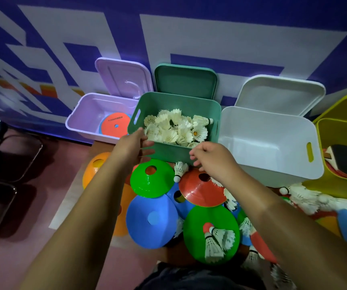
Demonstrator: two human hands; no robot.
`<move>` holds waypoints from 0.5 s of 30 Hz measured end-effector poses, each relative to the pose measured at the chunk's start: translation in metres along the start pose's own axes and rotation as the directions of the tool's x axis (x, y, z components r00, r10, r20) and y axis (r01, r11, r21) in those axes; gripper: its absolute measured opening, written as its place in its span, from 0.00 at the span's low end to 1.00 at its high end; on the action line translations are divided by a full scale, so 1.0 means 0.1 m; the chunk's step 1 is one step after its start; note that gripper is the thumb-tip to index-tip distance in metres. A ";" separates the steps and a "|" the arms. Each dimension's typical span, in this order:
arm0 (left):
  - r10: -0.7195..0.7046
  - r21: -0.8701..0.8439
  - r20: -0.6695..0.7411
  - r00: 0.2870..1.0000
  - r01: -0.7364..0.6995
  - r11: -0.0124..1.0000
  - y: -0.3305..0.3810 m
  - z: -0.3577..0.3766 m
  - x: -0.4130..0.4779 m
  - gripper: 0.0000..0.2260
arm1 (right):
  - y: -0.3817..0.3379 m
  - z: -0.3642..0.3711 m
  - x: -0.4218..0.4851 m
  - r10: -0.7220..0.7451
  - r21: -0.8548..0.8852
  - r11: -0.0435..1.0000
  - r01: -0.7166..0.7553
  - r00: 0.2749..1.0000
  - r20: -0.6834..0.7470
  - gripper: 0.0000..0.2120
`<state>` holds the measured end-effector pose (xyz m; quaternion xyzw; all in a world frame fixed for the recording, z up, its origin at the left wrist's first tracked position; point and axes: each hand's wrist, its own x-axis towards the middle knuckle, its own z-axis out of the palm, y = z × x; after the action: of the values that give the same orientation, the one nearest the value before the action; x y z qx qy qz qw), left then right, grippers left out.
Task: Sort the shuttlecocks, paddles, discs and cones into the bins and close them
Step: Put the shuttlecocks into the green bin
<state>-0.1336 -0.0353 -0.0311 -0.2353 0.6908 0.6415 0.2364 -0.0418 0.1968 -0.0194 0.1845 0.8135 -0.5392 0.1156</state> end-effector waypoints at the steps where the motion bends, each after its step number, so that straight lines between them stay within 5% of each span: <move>1: 0.004 0.011 -0.012 1.000 -0.004 1.000 -0.09 -0.04 -0.05 0.19 | 0.02 0.01 -0.01 0.005 0.005 1.000 -0.005 1.000 0.011 0.09; 15: -0.055 0.110 -0.142 0.988 0.071 0.991 -1.09 -0.33 -0.67 0.11 | 0.40 0.26 -0.11 0.068 -0.177 0.984 -0.030 0.974 0.217 0.09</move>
<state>-0.0144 -0.0744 -0.0713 -0.2871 0.7334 0.5752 0.2209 -0.0149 0.1848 -0.0591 0.1324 0.8343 -0.4810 0.2346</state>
